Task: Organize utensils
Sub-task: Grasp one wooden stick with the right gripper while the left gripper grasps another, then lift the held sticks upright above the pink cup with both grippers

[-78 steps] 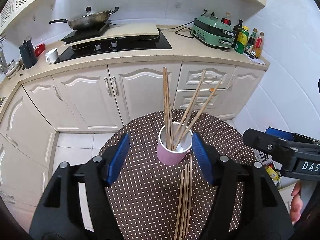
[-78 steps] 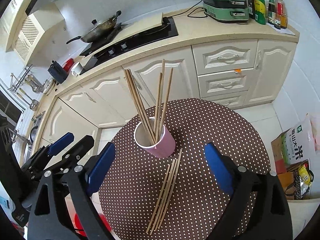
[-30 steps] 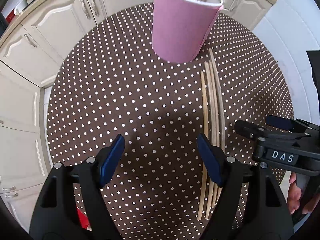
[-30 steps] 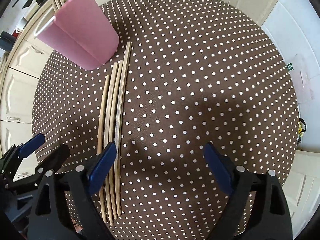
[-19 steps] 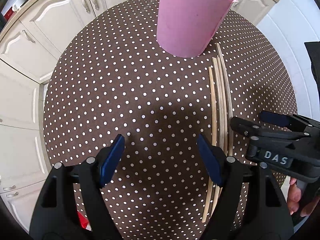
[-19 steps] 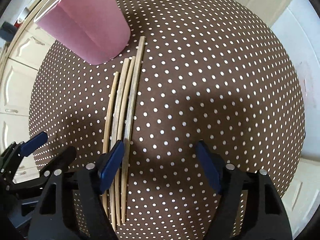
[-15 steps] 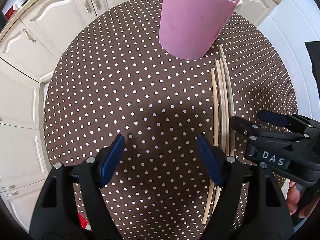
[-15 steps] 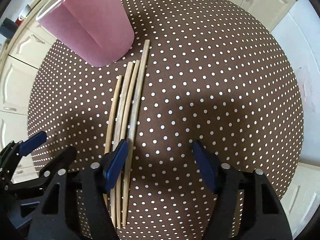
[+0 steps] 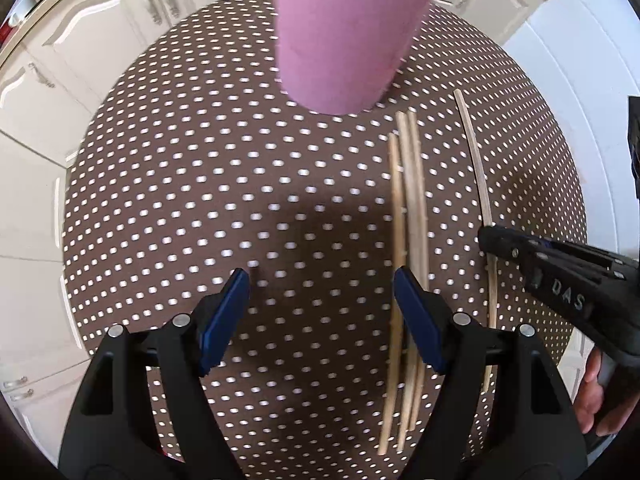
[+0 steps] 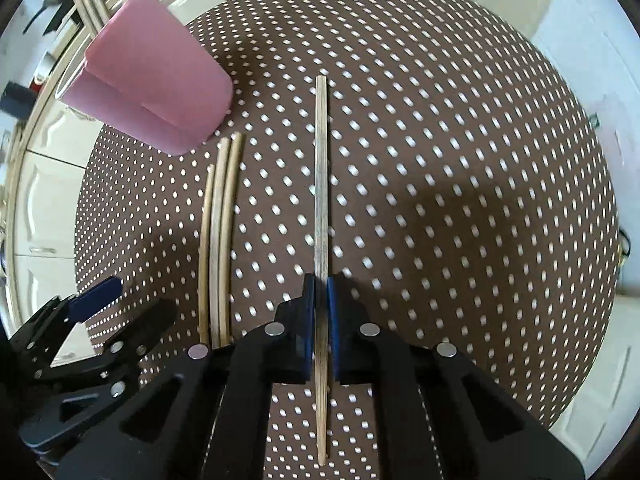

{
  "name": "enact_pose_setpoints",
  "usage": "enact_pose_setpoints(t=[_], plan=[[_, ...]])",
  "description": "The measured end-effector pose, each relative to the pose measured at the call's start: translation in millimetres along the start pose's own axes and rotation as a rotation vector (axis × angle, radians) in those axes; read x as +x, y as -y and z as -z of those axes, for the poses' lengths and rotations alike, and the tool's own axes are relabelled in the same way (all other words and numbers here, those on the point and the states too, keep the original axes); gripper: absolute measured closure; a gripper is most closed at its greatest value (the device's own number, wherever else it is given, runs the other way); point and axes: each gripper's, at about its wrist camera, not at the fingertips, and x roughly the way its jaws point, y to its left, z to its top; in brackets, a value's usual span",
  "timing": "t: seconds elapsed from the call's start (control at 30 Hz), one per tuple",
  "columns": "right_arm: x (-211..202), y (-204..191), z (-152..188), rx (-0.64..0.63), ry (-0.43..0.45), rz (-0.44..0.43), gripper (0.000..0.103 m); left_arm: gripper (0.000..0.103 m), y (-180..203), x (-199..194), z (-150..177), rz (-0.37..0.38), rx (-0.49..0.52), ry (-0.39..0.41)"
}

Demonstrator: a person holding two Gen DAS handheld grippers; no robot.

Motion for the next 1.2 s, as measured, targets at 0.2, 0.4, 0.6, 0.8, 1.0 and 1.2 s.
enact_pose_setpoints(t=[0.2,0.4,0.6,0.8,1.0,1.2], plan=[[-9.1,31.5,14.8,0.039,-0.014,-0.053,0.098,0.024,21.3,18.3,-1.7,-0.05,0.033,-0.012],[-14.4,49.0,14.6,0.043,-0.016,-0.06,0.098,0.021,39.9,28.1,-6.8,-0.121,0.051,-0.008],[-8.1,59.5,-15.7,0.041,-0.054,-0.06,0.096,0.044,41.4,24.5,-1.9,-0.115,0.048,0.045],[-15.3,58.2,-36.2,0.044,-0.055,-0.022,0.089,0.094,59.8,20.6,-5.0,-0.123,0.097,0.058],[-12.0,46.7,-51.3,0.032,-0.014,-0.007,0.083,0.097,44.1,16.4,-11.0,-0.103,0.037,0.046],[-17.8,55.3,-54.2,0.074,0.011,-0.06,0.098,0.097,19.4,10.7,-7.2,-0.158,0.005,0.048]])
